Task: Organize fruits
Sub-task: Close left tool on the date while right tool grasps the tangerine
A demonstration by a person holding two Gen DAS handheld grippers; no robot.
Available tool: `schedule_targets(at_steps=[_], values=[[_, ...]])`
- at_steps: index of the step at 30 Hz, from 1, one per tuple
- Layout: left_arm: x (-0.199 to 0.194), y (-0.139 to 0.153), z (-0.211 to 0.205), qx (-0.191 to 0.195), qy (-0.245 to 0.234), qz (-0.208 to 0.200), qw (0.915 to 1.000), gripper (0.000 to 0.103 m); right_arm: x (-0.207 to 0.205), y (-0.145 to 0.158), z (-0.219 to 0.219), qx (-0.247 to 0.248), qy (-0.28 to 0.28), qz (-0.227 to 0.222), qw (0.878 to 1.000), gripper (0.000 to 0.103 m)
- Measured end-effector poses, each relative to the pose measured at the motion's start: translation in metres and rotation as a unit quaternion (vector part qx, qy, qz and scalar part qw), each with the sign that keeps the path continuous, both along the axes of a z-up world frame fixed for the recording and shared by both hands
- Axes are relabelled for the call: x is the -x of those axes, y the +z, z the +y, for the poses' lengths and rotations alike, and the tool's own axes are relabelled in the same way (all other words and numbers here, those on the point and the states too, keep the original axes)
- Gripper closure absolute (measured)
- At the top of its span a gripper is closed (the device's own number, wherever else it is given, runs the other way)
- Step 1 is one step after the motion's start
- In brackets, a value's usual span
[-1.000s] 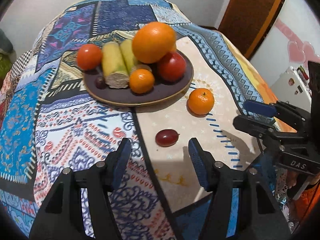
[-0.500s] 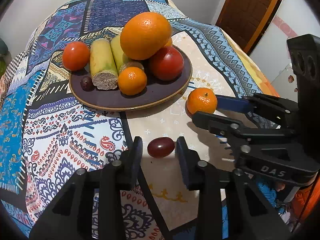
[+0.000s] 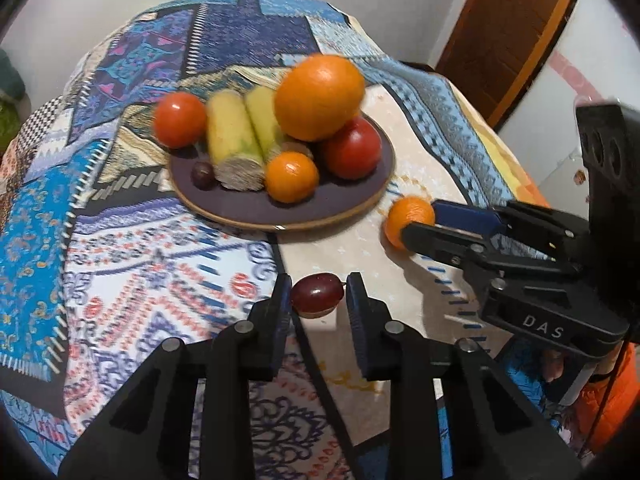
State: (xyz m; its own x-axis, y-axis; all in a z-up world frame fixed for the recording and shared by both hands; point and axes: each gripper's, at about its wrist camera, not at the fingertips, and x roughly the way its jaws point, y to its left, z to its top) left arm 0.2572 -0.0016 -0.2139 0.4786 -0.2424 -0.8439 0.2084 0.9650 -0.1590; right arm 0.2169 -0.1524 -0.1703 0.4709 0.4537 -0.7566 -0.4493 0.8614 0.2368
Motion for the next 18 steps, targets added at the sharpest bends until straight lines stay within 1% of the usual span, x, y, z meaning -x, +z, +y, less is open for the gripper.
schedule_targets(at_steps=[2,6,7,8,10,11,13,16,18], values=[[-0.001,0.007,0.008,0.001,0.011,-0.008,0.9999,0.076,0.000,0.003,0.002,0.000,0.004,-0.005,1.000,0.075],[-0.007,0.018,0.019,0.000,0.027,-0.023,0.9994,0.075,-0.003,0.002,0.007,0.014,0.010,-0.007,1.000,0.076],[-0.007,0.022,0.022,0.001,0.030,-0.028,0.9992,0.075,-0.004,0.002,0.008,0.014,0.008,-0.006,1.000,0.075],[-0.008,0.023,0.024,0.000,0.032,-0.031,0.9990,0.076,-0.005,0.000,0.008,0.014,0.007,0.001,1.000,0.070],[-0.009,0.026,0.027,-0.003,0.037,-0.038,0.9986,0.075,-0.008,-0.005,0.010,0.017,0.007,0.009,1.000,0.064],[-0.012,0.026,0.028,-0.005,0.039,-0.039,0.9984,0.075,-0.008,-0.006,0.011,0.020,0.007,0.012,1.000,0.063],[-0.017,0.026,0.030,-0.010,0.042,-0.042,0.9982,0.075,-0.010,-0.012,0.014,0.025,0.009,0.021,0.999,0.063],[-0.028,0.023,0.030,-0.022,0.044,-0.045,0.9978,0.075,-0.011,-0.015,0.015,0.021,0.010,0.020,1.000,0.063],[-0.034,0.019,0.032,-0.024,0.045,-0.042,0.9978,0.075,-0.011,-0.013,0.014,0.014,0.012,0.018,1.000,0.067]])
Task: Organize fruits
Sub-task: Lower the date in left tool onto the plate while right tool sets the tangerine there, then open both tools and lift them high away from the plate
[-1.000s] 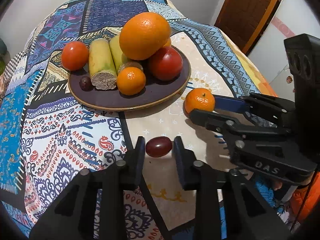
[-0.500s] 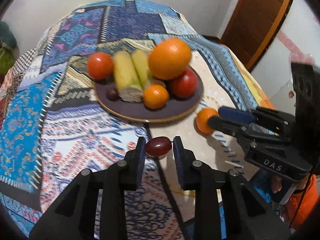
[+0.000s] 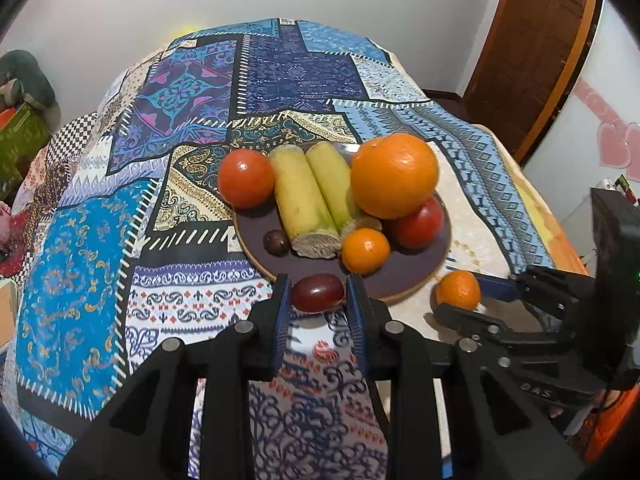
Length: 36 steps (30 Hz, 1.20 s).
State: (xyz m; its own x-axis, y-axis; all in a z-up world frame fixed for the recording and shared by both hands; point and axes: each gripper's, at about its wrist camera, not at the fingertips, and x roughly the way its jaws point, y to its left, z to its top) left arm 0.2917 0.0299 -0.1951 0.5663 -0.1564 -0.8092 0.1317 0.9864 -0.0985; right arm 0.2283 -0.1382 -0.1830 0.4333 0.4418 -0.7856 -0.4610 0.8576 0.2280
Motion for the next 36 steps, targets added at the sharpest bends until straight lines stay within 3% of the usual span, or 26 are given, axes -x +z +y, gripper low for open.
schedule_targets(at_steps=[10,19,22,24,31,36], values=[[-0.022,-0.013,0.004,-0.002,0.003,0.016,0.9999,0.075,-0.003,0.022,0.007,-0.029,-0.002,-0.035,0.999,0.067],[-0.028,-0.020,0.004,-0.003,0.001,0.021,0.9998,0.074,-0.017,0.015,0.023,-0.023,0.000,-0.030,0.999,0.067],[-0.030,-0.024,0.006,0.002,0.003,0.029,0.9996,0.072,-0.019,0.014,0.023,-0.025,0.000,-0.024,0.999,0.066],[-0.029,-0.023,0.007,0.003,0.006,0.025,0.9997,0.061,-0.019,0.013,0.024,-0.023,0.001,-0.022,0.999,0.066],[-0.017,-0.014,0.010,0.002,0.011,0.010,0.9999,0.056,-0.011,0.019,0.021,-0.016,0.000,-0.028,0.999,0.064],[0.006,0.014,0.014,0.009,0.022,-0.025,0.9994,0.056,0.002,0.046,0.011,-0.022,-0.009,-0.055,0.998,0.064]])
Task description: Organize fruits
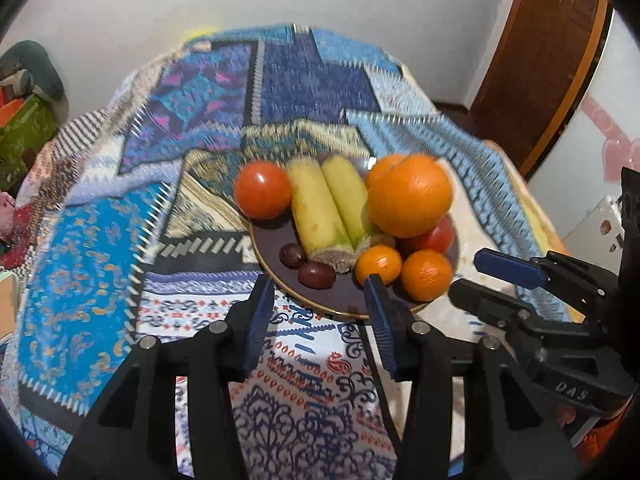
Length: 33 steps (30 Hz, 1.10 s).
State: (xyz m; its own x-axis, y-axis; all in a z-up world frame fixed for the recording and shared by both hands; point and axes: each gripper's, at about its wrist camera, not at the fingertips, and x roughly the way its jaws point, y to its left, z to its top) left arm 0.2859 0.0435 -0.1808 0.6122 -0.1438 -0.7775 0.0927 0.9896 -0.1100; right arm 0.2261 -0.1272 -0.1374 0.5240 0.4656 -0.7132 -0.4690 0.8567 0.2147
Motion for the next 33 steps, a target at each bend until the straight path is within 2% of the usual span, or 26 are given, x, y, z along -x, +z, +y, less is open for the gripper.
schedule_targets(at_steps=[7,14,17,21,28,30,33], values=[[0.055,0.076,-0.003,0.000,0.016,-0.097,0.9951,0.056,0.040,0.071,-0.017,-0.022,-0.017,-0.080,0.996,0.064],[0.130,0.151,-0.013,0.001,0.024,-0.200,0.9794,0.056,0.105,0.144,-0.032,-0.056,-0.026,-0.172,0.983,0.063],[0.163,0.175,-0.020,-0.003,0.026,-0.241,0.9703,0.053,0.127,0.163,-0.036,-0.065,-0.028,-0.202,0.977,0.061],[0.195,0.194,-0.025,-0.001,0.030,-0.275,0.9611,0.043,0.157,0.182,-0.040,-0.075,-0.038,-0.241,0.967,0.055],[0.228,0.207,-0.034,-0.013,0.030,-0.313,0.9493,0.027,0.181,0.193,-0.040,-0.078,-0.056,-0.273,0.957,0.029],[0.235,0.209,-0.036,-0.019,0.035,-0.322,0.9459,0.015,0.185,0.194,-0.040,-0.075,-0.061,-0.279,0.955,0.023],[0.245,0.211,-0.034,-0.013,0.042,-0.332,0.9424,0.008,0.186,0.194,-0.039,-0.070,-0.068,-0.287,0.953,0.014]])
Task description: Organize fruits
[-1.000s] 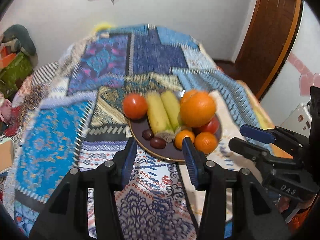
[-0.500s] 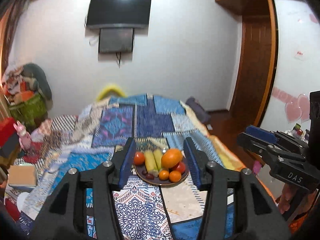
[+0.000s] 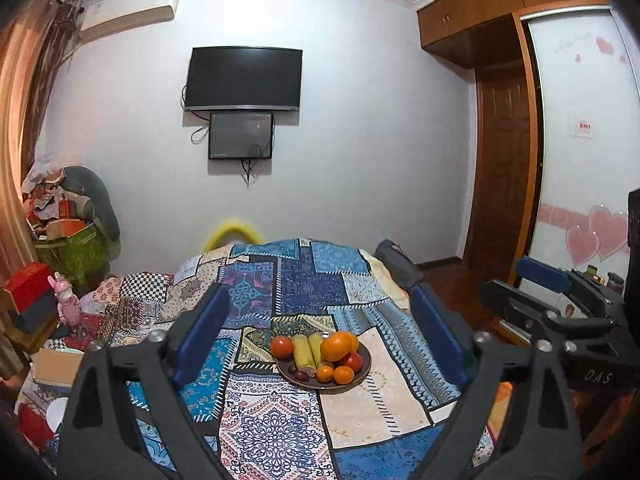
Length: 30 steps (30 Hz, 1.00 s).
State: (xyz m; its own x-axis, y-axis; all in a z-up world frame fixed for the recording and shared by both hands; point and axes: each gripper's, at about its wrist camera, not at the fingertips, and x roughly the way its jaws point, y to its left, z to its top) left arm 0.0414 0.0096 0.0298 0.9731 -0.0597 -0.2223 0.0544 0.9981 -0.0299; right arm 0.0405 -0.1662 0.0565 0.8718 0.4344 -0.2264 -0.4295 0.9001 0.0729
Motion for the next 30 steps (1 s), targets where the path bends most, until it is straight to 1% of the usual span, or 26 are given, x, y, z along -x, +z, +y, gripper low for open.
schedule_targets(at_steps=[2,4,12,16,30], values=[[0.003,0.001,0.001,0.002,0.002,-0.004,1.0000,0.005,0.005,0.000,0.000,0.002,-0.007,-0.007,1.000,0.005],[0.006,0.001,0.002,0.002,0.006,-0.008,0.9999,0.002,0.006,0.000,0.001,0.002,-0.014,-0.013,1.000,0.000],[0.013,0.000,0.002,0.001,0.006,-0.012,0.9999,0.001,0.012,0.000,-0.001,0.003,-0.016,-0.016,1.000,0.000],[0.012,-0.001,-0.001,-0.005,0.008,-0.013,0.9999,0.001,0.014,-0.003,-0.001,0.003,-0.018,-0.018,1.000,0.000],[0.013,-0.002,-0.003,-0.008,0.010,-0.012,0.9998,0.000,0.016,-0.002,-0.003,-0.001,-0.019,-0.018,1.000,0.000]])
